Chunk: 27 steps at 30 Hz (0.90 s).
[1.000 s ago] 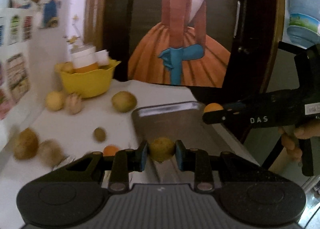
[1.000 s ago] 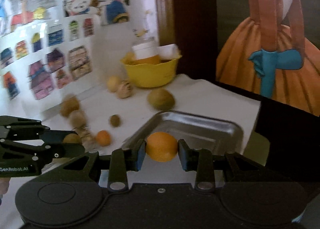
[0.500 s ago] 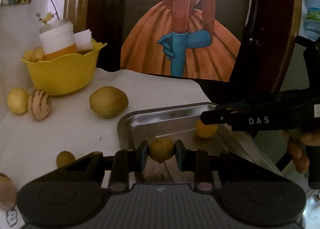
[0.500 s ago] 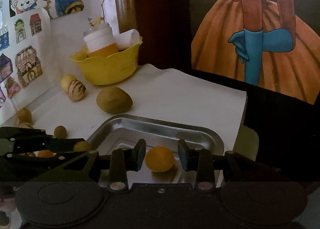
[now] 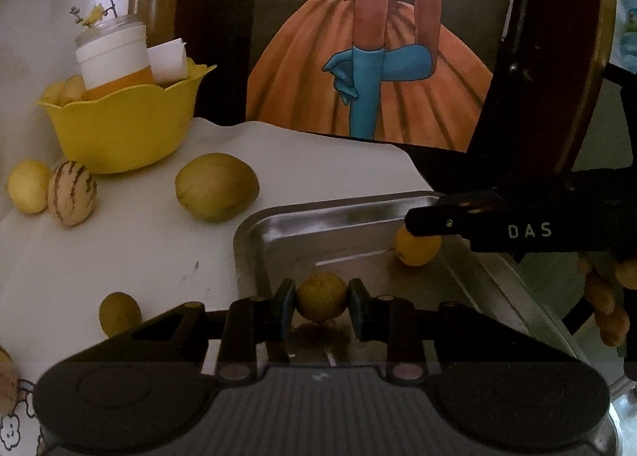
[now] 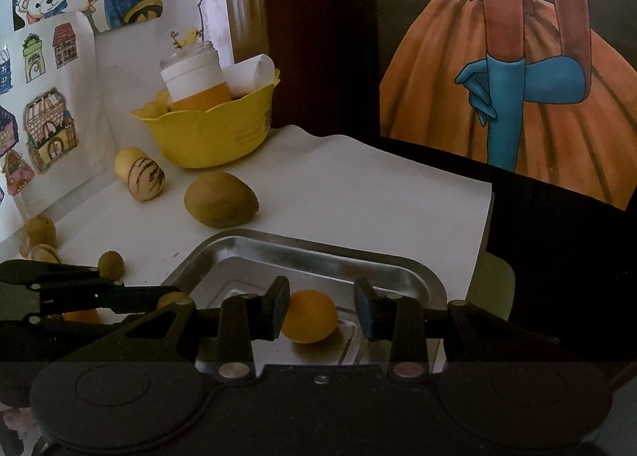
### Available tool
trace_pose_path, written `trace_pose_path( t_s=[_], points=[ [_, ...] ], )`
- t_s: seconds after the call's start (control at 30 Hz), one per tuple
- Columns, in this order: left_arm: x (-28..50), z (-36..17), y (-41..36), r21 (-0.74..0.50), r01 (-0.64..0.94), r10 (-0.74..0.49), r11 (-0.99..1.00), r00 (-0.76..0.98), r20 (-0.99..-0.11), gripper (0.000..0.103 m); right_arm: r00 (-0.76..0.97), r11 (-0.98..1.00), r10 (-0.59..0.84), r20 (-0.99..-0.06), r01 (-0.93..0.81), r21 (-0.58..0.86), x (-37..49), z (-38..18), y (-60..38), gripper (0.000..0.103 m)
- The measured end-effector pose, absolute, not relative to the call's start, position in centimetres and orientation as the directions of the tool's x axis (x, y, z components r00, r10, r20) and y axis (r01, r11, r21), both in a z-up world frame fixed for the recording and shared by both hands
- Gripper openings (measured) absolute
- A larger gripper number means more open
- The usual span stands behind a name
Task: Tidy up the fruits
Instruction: 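Release the orange from the right tool into the tray while the left tool drops the kiwi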
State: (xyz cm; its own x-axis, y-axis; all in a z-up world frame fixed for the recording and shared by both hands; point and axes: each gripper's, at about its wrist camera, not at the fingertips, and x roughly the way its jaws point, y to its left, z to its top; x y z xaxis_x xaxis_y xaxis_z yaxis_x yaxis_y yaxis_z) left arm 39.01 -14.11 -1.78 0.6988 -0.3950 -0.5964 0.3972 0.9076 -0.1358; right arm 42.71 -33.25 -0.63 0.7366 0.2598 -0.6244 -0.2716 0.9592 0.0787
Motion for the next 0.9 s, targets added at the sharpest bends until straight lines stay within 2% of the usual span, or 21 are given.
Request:
trace_pose_path(
  t_s=[0.4, 0.6, 0.67, 0.73, 0.77, 0.8, 0.87, 0.9],
  points=[
    [39.2, -1.9, -14.5, -0.127, 0.392, -0.384, 0.911, 0.695, -0.608, 0.031, 0.732, 0.959, 0.265, -0.627, -0.268, 0.091, 42.4, -0.7, -33.3, 0.039],
    [38.8, -1.5, -14.4, -0.121, 0.385, -0.376, 0.915, 0.704, -0.602, 0.035, 0.743, 0.959, 0.269, -0.613, -0.266, 0.099, 41.5, 0.0, -33.6, 0.042],
    [38.4, -1.2, -14.2, -0.123, 0.375, -0.369, 0.919, 0.710, -0.600, 0.036, 0.750, 0.959, 0.271, -0.603, -0.261, 0.105, 41.1, 0.5, -33.8, 0.046],
    [37.8, -0.7, -13.9, -0.128, 0.364, -0.366, 0.922, 0.718, -0.592, 0.040, 0.759, 0.960, 0.272, -0.592, -0.257, 0.112, 40.5, 1.1, -34.1, 0.050],
    [37.5, -0.3, -13.7, -0.130, 0.360, -0.364, 0.924, 0.723, -0.587, 0.045, 0.762, 0.960, 0.273, -0.586, -0.257, 0.113, 40.1, 1.4, -34.2, 0.053],
    [37.0, 0.0, -13.5, -0.131, 0.354, -0.361, 0.926, 0.730, -0.580, 0.057, 0.767, 0.960, 0.274, -0.580, -0.259, 0.111, 39.7, 1.8, -34.3, 0.054],
    [35.9, 0.9, -13.0, -0.134, 0.332, -0.347, 0.934, 0.751, -0.562, 0.066, 0.776, 0.960, 0.274, -0.569, -0.260, 0.107, 38.8, 2.4, -34.4, 0.060],
    [35.5, 1.3, -12.8, -0.135, 0.325, -0.343, 0.936, 0.757, -0.556, 0.068, 0.781, 0.960, 0.273, -0.562, -0.260, 0.106, 38.3, 2.7, -34.5, 0.062]
  ],
)
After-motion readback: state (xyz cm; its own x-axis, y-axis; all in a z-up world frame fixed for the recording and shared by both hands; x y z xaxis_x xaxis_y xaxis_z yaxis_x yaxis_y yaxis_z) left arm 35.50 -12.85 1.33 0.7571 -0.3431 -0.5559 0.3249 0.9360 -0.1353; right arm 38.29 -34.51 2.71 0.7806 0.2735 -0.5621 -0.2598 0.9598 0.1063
